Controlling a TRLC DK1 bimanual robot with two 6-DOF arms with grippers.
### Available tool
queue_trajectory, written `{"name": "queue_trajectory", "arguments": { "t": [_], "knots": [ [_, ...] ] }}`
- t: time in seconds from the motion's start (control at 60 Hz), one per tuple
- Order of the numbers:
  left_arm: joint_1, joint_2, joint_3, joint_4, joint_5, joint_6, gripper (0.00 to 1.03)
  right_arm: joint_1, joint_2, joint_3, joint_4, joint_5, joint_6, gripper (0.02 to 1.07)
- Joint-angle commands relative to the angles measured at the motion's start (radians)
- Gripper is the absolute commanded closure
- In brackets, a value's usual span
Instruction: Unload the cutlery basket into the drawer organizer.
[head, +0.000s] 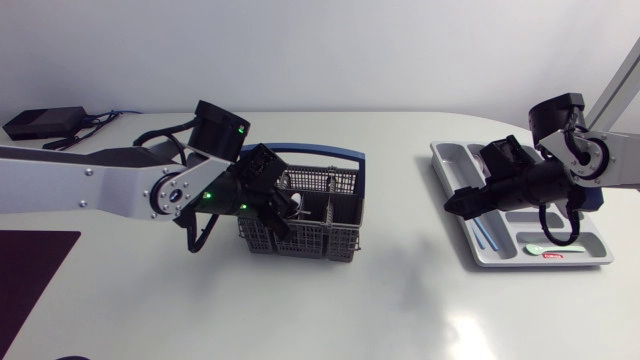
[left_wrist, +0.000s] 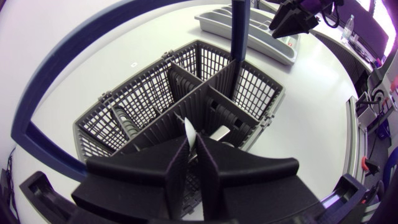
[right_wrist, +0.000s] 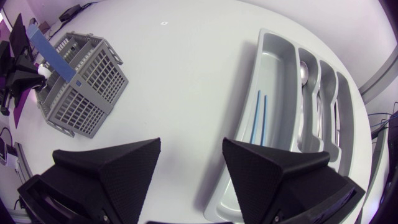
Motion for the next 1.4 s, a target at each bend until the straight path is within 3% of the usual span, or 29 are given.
{"name": "queue_trajectory", "arguments": {
  "t": [0.0,0.483,0.817,0.933,1.1,1.383],
  "knots": [
    [0.001,-0.043,-0.031,0.026,0.004,-0.029,0.96,0.0,-0.015,-0.029,0.003,0.004,0.002,0.34],
    [0.008,-0.135,-0.035,0.026,0.025,-0.043,0.96,0.007,-0.05,-0.043,-0.001,0.004,0.002,0.34],
    [0.053,-0.344,-0.035,-0.019,0.093,-0.09,0.96,0.047,-0.129,-0.044,-0.02,0.002,0.0,0.34],
    [0.081,-0.416,-0.023,-0.093,0.192,-0.124,0.96,0.082,-0.164,-0.038,-0.038,-0.001,0.0,0.34],
    [0.162,-0.414,0.029,-0.244,0.453,-0.126,0.97,0.188,-0.242,-0.038,-0.078,-0.058,-0.032,0.34],
    [0.153,-0.408,0.021,-0.315,0.605,-0.021,1.0,0.438,-0.336,-0.047,-0.113,-0.151,-0.082,0.34]
  ]
}}
